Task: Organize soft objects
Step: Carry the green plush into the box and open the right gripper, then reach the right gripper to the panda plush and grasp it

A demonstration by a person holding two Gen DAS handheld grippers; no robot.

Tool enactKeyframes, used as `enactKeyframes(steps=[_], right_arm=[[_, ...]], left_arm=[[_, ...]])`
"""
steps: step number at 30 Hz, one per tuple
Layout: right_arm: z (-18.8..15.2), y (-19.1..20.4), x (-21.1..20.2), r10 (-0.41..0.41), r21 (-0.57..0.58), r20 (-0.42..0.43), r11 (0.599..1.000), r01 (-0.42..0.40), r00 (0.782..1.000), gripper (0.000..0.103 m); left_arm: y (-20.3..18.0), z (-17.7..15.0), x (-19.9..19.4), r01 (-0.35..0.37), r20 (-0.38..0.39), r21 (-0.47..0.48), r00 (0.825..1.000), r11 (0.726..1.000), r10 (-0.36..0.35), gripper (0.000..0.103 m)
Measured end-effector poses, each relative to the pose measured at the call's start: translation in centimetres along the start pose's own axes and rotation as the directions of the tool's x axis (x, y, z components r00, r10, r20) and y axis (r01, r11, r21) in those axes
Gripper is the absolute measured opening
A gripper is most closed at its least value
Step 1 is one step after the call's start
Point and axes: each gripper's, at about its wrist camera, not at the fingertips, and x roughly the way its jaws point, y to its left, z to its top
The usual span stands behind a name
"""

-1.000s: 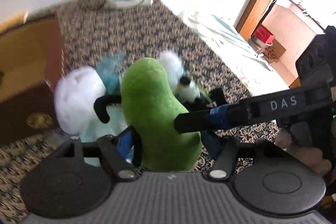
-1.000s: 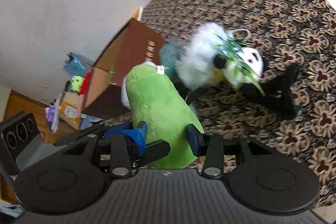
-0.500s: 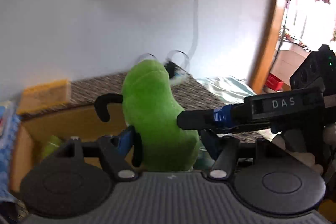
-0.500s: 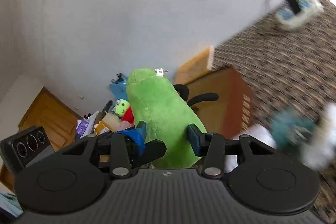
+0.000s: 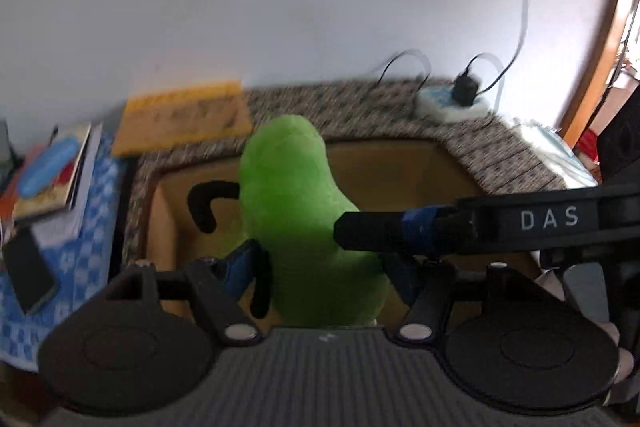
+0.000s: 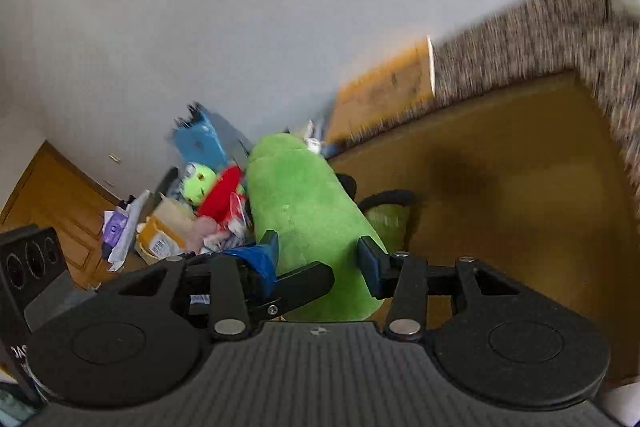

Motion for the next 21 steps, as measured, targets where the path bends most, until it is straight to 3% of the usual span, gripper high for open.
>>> enactKeyframes(steps=[4, 7, 13, 21], right_arm=[[-1.0, -0.5, 2.0, -0.015, 0.045, -0.067, 0.999, 0.018, 0.998, 0.029], [-1.6, -0.3, 2.1, -0.033, 0.044, -0.092, 0.998, 0.038, 0.995, 0.029], [-2.2, -1.1, -0.8, -0.044, 0.085, -0.045, 0.995, 0.048, 0.998, 0.029], [-3.4, -0.7, -5.5, -0.141, 0.005, 0.056, 0.99, 0.141, 0.988, 0.029]], left_arm=[[2.5, -1.6, 1.4, -0.013, -0.062, -0.044, 0.998, 0.999, 0.01, 0.066], [3.4, -2.6, 0.7, -0.024, -0.066, -0.068, 0.998, 0.997, 0.019, 0.067], [3.2, -3.0, -1.3, -0.016, -0.028, -0.11, 1.0, 0.994, 0.013, 0.069], [-1.5, -2.5, -3.4, 0.017, 0.021, -0.043, 1.0, 0.999, -0.016, 0.071]])
